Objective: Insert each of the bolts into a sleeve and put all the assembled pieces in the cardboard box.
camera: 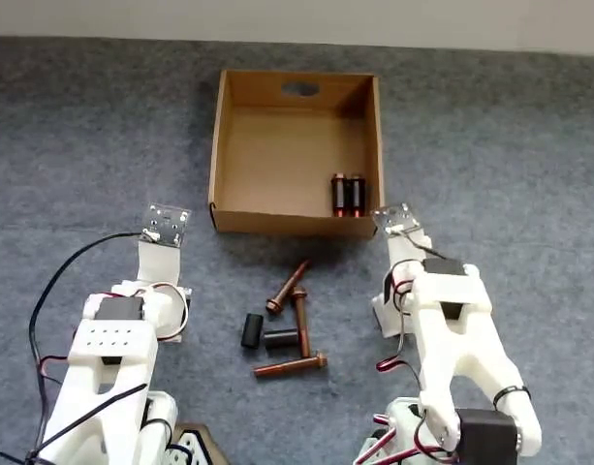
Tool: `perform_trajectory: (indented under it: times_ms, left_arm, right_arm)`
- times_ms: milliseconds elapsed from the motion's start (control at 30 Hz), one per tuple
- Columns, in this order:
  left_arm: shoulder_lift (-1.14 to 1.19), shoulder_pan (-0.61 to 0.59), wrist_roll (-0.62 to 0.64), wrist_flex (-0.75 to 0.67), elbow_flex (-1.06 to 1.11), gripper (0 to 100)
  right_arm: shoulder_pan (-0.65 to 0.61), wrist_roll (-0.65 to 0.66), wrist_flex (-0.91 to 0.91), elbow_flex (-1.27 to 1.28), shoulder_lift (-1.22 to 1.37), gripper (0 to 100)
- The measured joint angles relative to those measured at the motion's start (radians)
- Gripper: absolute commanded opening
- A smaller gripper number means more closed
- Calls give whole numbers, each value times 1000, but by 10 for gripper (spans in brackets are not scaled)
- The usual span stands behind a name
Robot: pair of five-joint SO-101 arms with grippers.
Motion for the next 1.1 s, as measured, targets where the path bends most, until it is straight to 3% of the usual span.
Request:
perform_trajectory:
  times_ms: [267,533,600,833,967,1100]
  left_arm:
    - [0,0,0,0,0,7]
    - [0,0,0,0,0,7]
    - [0,0,0,0,0,7]
    - [0,0,0,0,0,7]
    - [0,0,0,0,0,7]
    - [0,0,0,0,0,7]
  right_arm:
    - [-31,0,-68,44,-2,186]
    - [-55,0,-81,68,-12,7]
    - [-55,0,-81,69,-11,5]
    - [-75,0,107,2,-84,5]
    - [-77,2,269,-110,-255,5]
    - [-77,-31,299,-130,-470,5]
